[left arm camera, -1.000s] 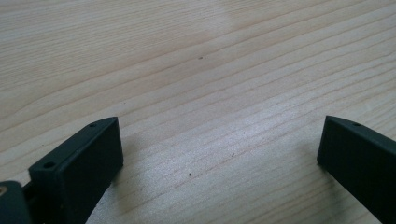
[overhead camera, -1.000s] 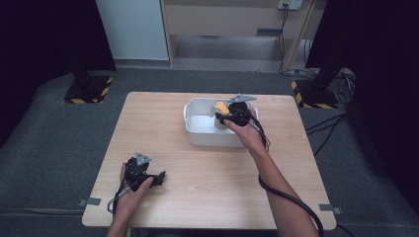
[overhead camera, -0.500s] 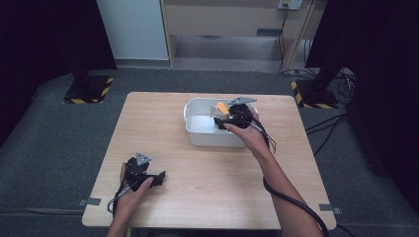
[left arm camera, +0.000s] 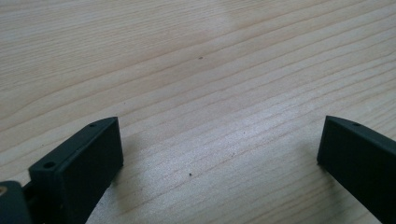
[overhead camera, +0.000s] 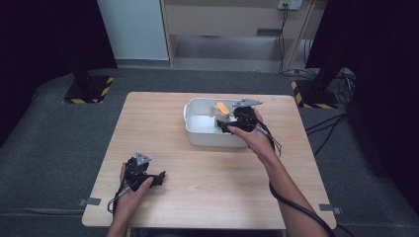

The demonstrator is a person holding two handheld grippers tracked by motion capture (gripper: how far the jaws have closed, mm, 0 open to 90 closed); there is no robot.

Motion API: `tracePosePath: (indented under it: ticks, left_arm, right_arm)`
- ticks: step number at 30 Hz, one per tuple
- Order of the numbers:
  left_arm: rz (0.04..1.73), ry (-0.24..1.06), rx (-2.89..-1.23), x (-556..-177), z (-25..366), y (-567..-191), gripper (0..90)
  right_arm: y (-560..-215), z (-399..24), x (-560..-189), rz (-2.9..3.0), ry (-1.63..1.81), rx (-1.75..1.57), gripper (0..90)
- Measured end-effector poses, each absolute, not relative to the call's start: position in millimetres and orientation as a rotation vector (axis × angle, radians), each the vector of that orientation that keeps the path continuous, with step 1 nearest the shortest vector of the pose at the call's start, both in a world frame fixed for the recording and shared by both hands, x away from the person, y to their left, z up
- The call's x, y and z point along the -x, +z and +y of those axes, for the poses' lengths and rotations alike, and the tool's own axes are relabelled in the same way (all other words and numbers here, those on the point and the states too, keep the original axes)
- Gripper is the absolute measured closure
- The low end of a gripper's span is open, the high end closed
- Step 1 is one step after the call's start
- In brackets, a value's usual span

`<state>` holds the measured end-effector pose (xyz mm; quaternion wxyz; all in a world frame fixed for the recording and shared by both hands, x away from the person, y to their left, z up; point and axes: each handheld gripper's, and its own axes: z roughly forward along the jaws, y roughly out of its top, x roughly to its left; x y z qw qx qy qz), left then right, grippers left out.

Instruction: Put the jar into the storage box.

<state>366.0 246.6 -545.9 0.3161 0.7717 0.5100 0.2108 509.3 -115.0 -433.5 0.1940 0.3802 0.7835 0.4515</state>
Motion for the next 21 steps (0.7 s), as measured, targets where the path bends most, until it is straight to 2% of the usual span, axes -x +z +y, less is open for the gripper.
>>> tracePosePath:
  ticks: [21]
  left_arm:
    - [1.343,0.555,-2.032,-366,247,-546,0.0]
  right_arm:
    - [-435,-128,-489,2.187,1.392,-1.016,4.4]
